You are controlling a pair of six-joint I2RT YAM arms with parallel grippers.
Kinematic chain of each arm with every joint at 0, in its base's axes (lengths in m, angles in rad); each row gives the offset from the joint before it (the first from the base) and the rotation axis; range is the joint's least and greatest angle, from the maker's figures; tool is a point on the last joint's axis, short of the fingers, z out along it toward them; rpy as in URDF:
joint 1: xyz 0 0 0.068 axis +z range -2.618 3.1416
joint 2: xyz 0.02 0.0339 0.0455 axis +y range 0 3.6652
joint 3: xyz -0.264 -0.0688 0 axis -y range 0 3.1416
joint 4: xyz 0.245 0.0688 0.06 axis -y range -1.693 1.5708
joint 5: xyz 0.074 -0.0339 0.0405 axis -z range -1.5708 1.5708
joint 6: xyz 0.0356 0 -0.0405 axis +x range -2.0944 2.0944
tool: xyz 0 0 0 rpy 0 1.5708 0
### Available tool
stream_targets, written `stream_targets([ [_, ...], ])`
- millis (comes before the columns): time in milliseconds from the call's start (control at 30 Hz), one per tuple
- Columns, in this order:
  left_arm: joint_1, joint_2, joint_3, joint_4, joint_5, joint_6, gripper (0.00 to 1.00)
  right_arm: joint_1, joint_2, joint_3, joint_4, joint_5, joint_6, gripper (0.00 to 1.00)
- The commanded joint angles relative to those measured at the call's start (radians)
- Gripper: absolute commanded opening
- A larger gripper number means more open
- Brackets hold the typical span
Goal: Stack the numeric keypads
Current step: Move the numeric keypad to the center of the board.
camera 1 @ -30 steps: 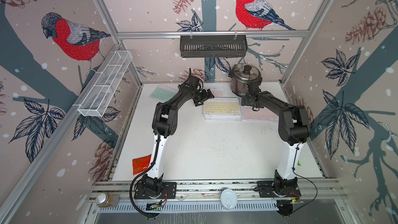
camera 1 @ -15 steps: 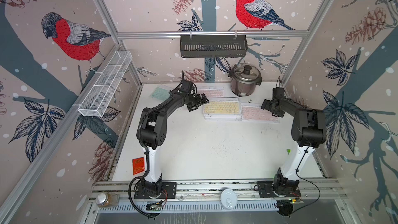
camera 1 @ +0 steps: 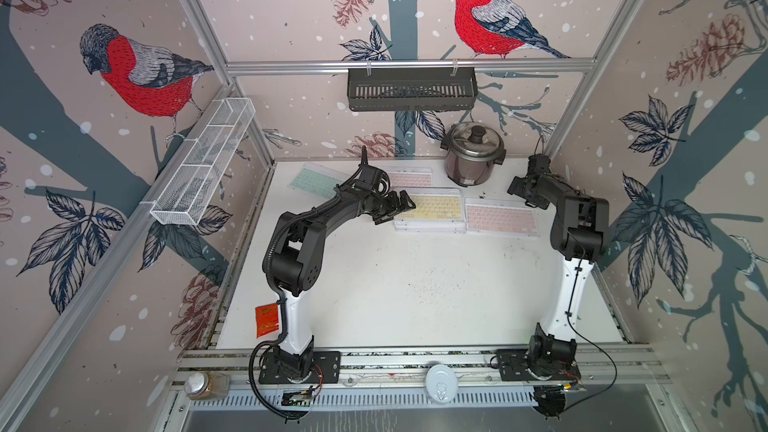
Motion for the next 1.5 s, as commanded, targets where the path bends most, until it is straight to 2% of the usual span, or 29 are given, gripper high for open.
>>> stream_targets([
  [0, -0.004, -0.002, 0.0, 0.035, 0.025, -0.012, 0.99, 0.033, -0.016, -0.053, -0.044, 0.0, -0.003, 1.0],
  [167, -0.015, -0.022, -0.013, 0.035, 0.027, -0.01, 0.99, 0.08, -0.12, -0.259, 0.022, 0.043, -0.001, 1.0],
  [400, -0.04, -0.071, -0.067, 0.046, 0.027, -0.013, 0.99, 0.087, -0.277, -0.484, 0.101, 0.061, 0.012, 1.0],
  [600, -0.043, -0.101, -0.112, 0.058, 0.031, -0.02, 0.99, 0.111, -0.293, -0.446, 0.102, 0.001, 0.039, 1.0],
  [767, -0.052, -0.108, -0.115, 0.06, 0.032, -0.021, 0.99, 0.15, -0.224, -0.366, 0.086, 0.001, 0.058, 1.0],
  [933, -0.059, -0.095, -0.115, 0.059, 0.034, -0.022, 0.99, 0.185, -0.18, -0.357, 0.091, -0.009, 0.063, 1.0],
  [1167, -0.072, -0.082, -0.106, 0.062, 0.041, -0.025, 0.99, 0.239, -0.302, -0.551, 0.132, 0.019, 0.054, 1.0],
  [1333, -0.095, -0.075, -0.098, 0.068, 0.047, -0.03, 0.99, 0.26, -0.407, -0.695, 0.129, 0.121, 0.039, 1.0],
  [1467, -0.117, -0.069, -0.104, 0.075, 0.05, -0.038, 0.99, 0.249, -0.483, -0.749, 0.105, 0.111, 0.038, 1.0],
])
